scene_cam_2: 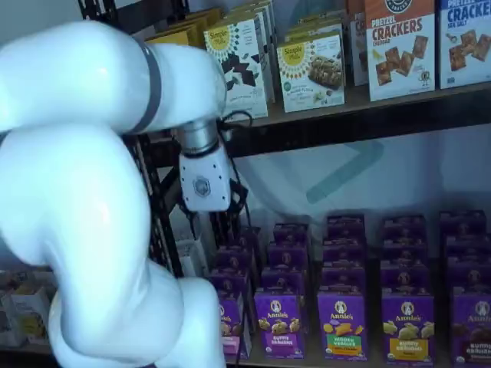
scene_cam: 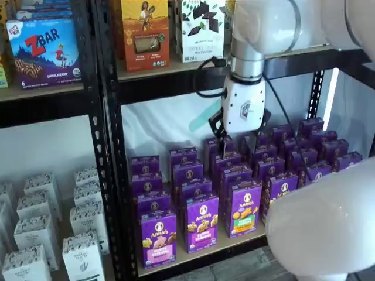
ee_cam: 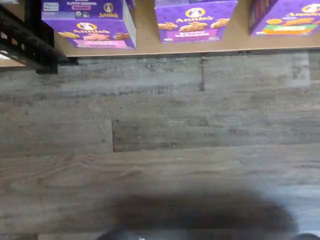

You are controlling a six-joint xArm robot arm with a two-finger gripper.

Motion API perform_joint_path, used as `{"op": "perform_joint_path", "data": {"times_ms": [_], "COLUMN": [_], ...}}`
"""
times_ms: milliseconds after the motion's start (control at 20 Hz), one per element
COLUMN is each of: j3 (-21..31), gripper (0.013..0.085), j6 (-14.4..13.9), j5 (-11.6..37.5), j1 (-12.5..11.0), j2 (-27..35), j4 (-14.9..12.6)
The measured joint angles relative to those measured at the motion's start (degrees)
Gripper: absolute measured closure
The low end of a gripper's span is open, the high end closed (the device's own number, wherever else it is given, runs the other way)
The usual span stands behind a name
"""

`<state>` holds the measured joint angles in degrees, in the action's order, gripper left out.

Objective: Pick up the purple box with a pink patch in the middle, on the bottom shelf, the first box from the left

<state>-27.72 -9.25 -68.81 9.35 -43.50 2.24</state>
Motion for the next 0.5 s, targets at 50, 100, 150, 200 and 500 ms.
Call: {"op": "perform_joint_path", "data": {"times_ms": [50,100,150,200,500], "j3": [0.83,1.66,2.37,2.99,5.36], "gripper": [0.013,0.013,0.013,0.013,0.013], "j6": [-0.16,-0.41,-0.77,-0.95,-2.29], "j5": [1.71,3.55,5.32,7.02,16.28], "j1": [0.27,0.62,1.01,1.3,2.95], "j2": [0.63,1.53,2.52,3.53,10.21], "j4": [0.12,0.18,0.11,0.2,0.12]}}
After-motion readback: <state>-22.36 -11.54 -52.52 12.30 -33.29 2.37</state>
